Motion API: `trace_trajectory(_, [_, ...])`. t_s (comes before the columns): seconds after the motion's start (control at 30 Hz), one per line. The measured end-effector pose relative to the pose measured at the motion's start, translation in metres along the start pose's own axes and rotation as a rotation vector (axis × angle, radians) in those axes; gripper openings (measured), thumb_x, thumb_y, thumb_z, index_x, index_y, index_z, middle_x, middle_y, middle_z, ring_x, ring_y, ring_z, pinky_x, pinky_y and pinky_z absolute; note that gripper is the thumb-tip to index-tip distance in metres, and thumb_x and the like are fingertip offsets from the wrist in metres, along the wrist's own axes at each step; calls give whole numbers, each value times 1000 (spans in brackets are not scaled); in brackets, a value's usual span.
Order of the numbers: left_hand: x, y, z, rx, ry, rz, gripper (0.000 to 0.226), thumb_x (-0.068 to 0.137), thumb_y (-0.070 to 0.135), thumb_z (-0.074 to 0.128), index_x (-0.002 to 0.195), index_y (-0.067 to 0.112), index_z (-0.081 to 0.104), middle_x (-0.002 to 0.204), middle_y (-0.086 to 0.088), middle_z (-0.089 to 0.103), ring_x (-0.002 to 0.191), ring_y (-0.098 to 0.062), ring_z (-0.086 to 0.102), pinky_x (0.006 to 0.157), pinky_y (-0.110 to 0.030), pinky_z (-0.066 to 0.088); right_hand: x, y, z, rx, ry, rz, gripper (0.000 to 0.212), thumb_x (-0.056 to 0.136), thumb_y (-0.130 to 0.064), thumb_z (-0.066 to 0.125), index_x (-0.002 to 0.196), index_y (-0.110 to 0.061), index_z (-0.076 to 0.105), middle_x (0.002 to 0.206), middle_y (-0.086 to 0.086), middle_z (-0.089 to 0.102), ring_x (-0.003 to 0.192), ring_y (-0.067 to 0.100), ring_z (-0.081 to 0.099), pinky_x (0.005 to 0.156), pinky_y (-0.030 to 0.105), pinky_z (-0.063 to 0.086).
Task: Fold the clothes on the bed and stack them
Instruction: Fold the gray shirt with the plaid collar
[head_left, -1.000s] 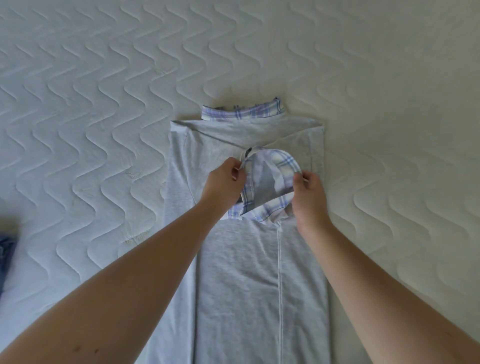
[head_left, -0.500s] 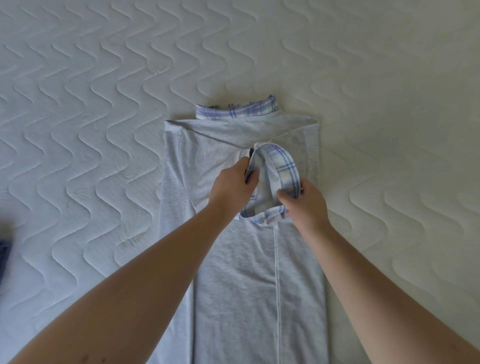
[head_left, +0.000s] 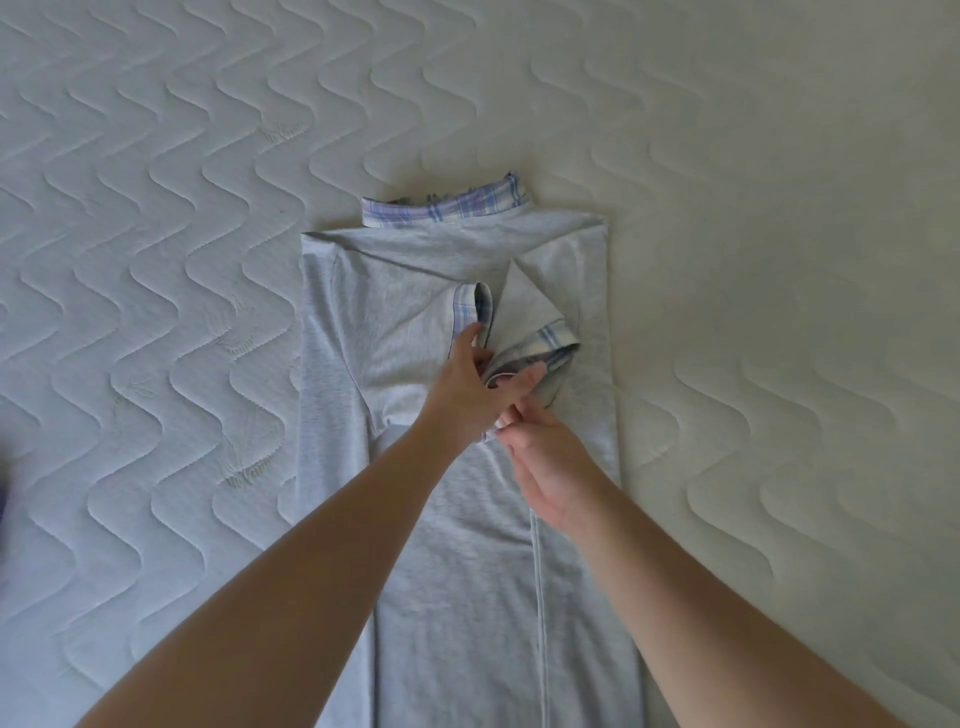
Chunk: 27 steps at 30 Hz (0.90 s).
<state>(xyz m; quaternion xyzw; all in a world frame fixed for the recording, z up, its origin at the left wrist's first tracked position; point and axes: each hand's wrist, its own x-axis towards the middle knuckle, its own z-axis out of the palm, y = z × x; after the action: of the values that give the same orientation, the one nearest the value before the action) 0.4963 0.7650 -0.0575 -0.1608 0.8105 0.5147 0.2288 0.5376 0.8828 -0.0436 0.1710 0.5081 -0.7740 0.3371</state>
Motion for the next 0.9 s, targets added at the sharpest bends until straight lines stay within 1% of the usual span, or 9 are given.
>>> trace_trajectory(0.13, [9, 9, 12, 331, 121, 3, 59, 85, 44, 68, 137, 24, 47, 123, 0, 53, 112, -20, 54, 98, -40, 47, -1, -2, -9, -88, 107, 32, 70, 78, 17, 30, 122, -29, 58, 114, -15, 69, 119, 2, 55, 99, 23, 37])
trace_trajectory(0.27, [5, 5, 18, 373, 199, 104, 27, 97, 26, 56, 123, 21, 64, 117, -3, 56, 108, -24, 55, 96, -40, 47, 0, -8, -35, -111, 584, 2, 31, 92, 0, 42, 106, -17, 63, 88, -2, 73, 68, 2, 66, 56, 15, 47])
trace_trajectory(0.33, [1, -1, 15, 324, 230, 194, 22, 98, 23, 56, 114, 17, 69, 110, -1, 58, 104, -22, 56, 92, -37, 48, 8, -16, -50, -217, 711, -97, 23, 95, -12, 46, 113, -20, 58, 104, 0, 66, 79, 8, 65, 67, 22, 52])
trace_trajectory(0.4, [-3, -6, 13, 321, 231, 306, 20, 96, 20, 58, 111, 14, 71, 107, 1, 58, 100, -21, 56, 90, -36, 49, 20, -29, -59, -337, 694, -170, 33, 95, -28, 53, 127, -20, 53, 112, -4, 62, 101, 15, 62, 91, 33, 50])
trace_trajectory(0.43, [-4, -10, 12, 332, 226, 360, 20, 96, 20, 59, 110, 13, 72, 105, 1, 59, 98, -21, 57, 89, -38, 50, 27, -36, -61, -409, 651, -173, 39, 94, -36, 56, 129, -19, 53, 112, -4, 62, 103, 15, 61, 92, 33, 48])
trace_trajectory(0.53, [-7, -19, 11, 389, 190, 451, 23, 93, 24, 64, 112, 13, 71, 112, -2, 60, 102, -23, 57, 88, -44, 51, 40, -51, -60, -738, 508, -122, 35, 89, -41, 60, 107, -13, 67, 94, -1, 69, 86, 16, 63, 77, 30, 48])
trace_trajectory(0.67, [-12, -26, 13, 545, 112, 410, 56, 83, 28, 74, 135, 17, 55, 133, -6, 49, 119, -27, 49, 102, -43, 44, 37, -53, -64, -730, 599, -160, 23, 87, -30, 62, 83, -8, 67, 73, 7, 67, 63, 18, 63, 58, 30, 46])
trace_trajectory(0.77, [-18, -27, 16, 548, 221, 445, 44, 89, 12, 66, 132, 12, 57, 128, -9, 55, 116, -28, 53, 98, -43, 48, 25, -40, -68, -615, 616, -154, 23, 92, -34, 59, 82, -14, 64, 72, 1, 68, 52, 8, 67, 43, 18, 43])
trace_trajectory(0.9, [-23, -31, 15, 534, 362, 516, 33, 83, -7, 62, 112, 7, 69, 109, -9, 63, 101, -26, 59, 81, -27, 48, 18, -24, -77, -601, 577, -12, 26, 96, -33, 55, 85, -11, 63, 76, 4, 70, 52, 10, 69, 38, 20, 41])
